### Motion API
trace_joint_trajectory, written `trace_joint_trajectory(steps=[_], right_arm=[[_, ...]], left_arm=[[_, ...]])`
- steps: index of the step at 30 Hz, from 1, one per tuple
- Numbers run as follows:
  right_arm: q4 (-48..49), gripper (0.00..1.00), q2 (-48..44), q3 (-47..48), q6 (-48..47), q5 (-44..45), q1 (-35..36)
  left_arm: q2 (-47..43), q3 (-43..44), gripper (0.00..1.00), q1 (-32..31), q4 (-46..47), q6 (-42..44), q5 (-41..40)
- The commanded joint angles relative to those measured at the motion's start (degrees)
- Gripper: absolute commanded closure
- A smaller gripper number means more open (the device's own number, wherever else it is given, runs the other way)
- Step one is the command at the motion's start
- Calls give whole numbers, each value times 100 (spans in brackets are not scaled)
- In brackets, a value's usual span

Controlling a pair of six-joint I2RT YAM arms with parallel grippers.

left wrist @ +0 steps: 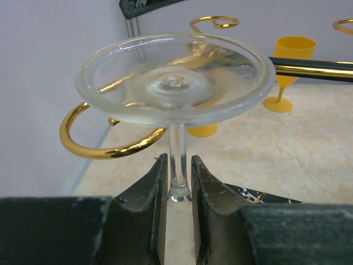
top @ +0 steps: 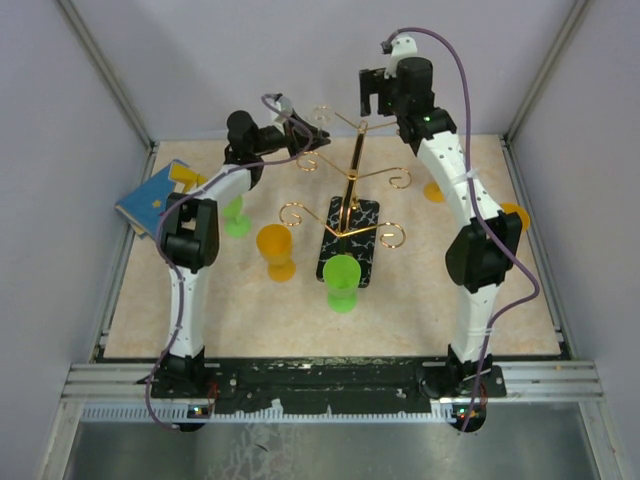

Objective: Place the wine glass upside down on the wine glass rack
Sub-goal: Adjust the wine rack at the center of the board, then adjust the wine glass in the wine rack.

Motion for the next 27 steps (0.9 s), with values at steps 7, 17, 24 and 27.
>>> trace_joint_trajectory(steps=[7, 17, 24, 27], right_arm=[[378, 1, -264, 307, -362, 322, 30], [430, 1, -423, -15, -463, 304, 22], [431, 1, -529, -168, -486, 237, 21], [424, 1, -561, -240, -487, 218, 19]], left_arm=[[272, 451, 100, -129, -264, 316, -337], [245, 571, 100, -264, -460, 490, -357], [261, 690, 100, -368, -506, 494, -394], [335, 785, 100, -403, -516, 493, -498]])
